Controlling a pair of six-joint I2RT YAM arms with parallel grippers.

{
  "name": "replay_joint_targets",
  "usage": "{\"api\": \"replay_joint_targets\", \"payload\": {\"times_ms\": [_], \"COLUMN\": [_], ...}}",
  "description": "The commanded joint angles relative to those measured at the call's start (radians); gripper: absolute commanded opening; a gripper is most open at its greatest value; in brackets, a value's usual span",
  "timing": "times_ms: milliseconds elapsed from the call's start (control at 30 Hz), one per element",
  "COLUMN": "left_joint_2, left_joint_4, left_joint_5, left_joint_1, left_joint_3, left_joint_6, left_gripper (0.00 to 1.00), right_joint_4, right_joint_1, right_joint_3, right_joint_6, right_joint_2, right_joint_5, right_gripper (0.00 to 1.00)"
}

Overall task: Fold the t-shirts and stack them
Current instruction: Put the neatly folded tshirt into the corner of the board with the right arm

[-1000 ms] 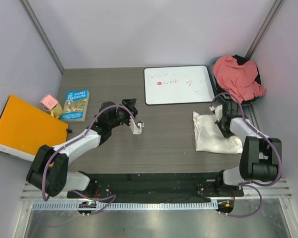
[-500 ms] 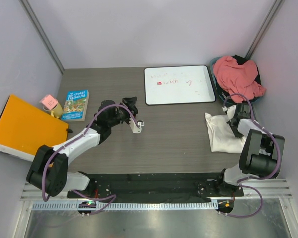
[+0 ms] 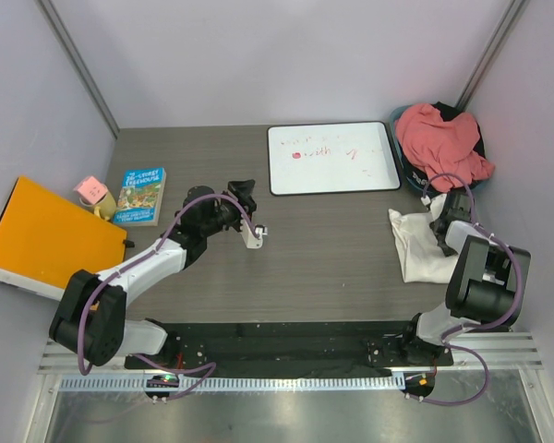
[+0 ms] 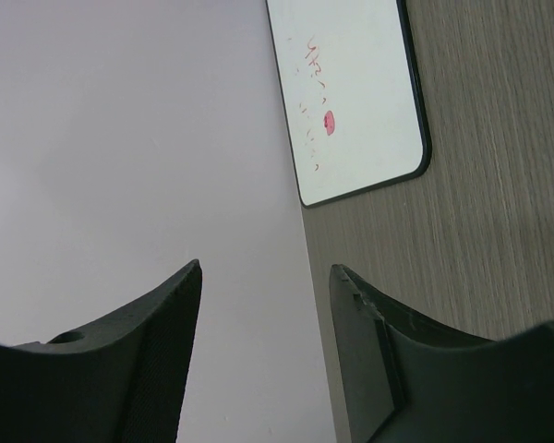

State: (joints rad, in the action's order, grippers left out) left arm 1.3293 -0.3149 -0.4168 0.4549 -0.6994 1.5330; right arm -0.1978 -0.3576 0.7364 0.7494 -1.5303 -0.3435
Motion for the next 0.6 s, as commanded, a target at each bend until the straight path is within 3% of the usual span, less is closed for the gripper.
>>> {"api": "replay_joint_targets", "payload": {"times_ms": [0,33,133,333,433,500,567], "left_joint_2": [-0.018,-0.019,-0.025,-0.041,-0.053,-0.062,-0.065], "left_joint_4": [-0.006,-0.004,0.003,0.013,0.037,0.092,0.15], "left_joint_5": [-0.027,-0.028,-0.03,-0.043,-0.039,-0.033,-0.007], "left_joint_1": [-0.005,-0.005,-0.005,-0.004,-0.004,-0.004,-0.004], "left_joint_3": [-0.022,-0.02,-0.017,-0.012,-0.029,-0.072,-0.124], "left_joint_6": [0.012,0.013,0.013,0.023,0.007,-0.025,-0.253], "left_gripper": [0.6,0.6,0.6,0.61,0.61,0.61,0.73], "right_joint_4": [0.132,0.15,0.192,0.175,0.057,-0.156,-0.272], "right_joint_1": [-0.007,-0.007,-0.007,-0.007,-0.007,-0.006,-0.001], "right_joint_3": [-0.005,-0.02,-0.031,0.007,0.093,0.162,0.251], "right_joint_6": [-0.001,0.001,-0.024,-0.058,-0.128,-0.159,-0.23], "right_joint_2": [0.036,0.051,0.117,0.242,0.321,0.346,0.361], "right_joint_5": [-0.104,-0.126,-0.146,-0.115,0.051,0.338,0.501], "right_gripper": [0.75,0.87,0.95,0.94,0.89,0.87,0.99]}}
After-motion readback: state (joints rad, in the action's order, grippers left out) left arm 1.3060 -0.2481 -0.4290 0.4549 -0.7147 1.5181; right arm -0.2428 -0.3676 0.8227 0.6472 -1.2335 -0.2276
